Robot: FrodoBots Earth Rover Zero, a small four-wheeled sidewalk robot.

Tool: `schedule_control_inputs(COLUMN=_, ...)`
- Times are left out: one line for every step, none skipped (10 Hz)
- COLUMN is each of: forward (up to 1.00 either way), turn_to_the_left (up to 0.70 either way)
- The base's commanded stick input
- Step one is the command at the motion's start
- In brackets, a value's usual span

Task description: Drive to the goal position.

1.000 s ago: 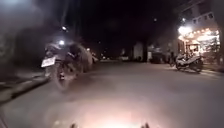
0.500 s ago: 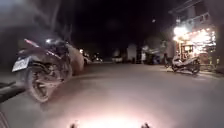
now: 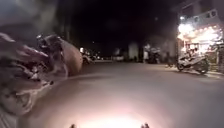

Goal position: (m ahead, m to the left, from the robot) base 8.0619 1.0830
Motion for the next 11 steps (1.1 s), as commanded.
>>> schedule_control_inputs(forward=0.85, turn_to_the_left=0.00)
schedule_control_inputs(forward=0.85, turn_to_the_left=0.00)
schedule_control_inputs(forward=0.85, turn_to_the_left=0.00)
schedule_control_inputs(forward=0.85, turn_to_the_left=0.00)
schedule_control_inputs(forward=0.85, turn_to_the_left=0.00)
schedule_control_inputs(forward=0.85, turn_to_the_left=0.00)
schedule_control_inputs(forward=0.85, turn_to_the_left=0.00)
schedule_control_inputs(forward=0.85, turn_to_the_left=0.00)
schedule_control_inputs(forward=0.85, turn_to_the_left=0.00)
schedule_control_inputs(forward=0.85, turn_to_the_left=0.00)
schedule_control_inputs(forward=0.85, turn_to_the_left=0.00)
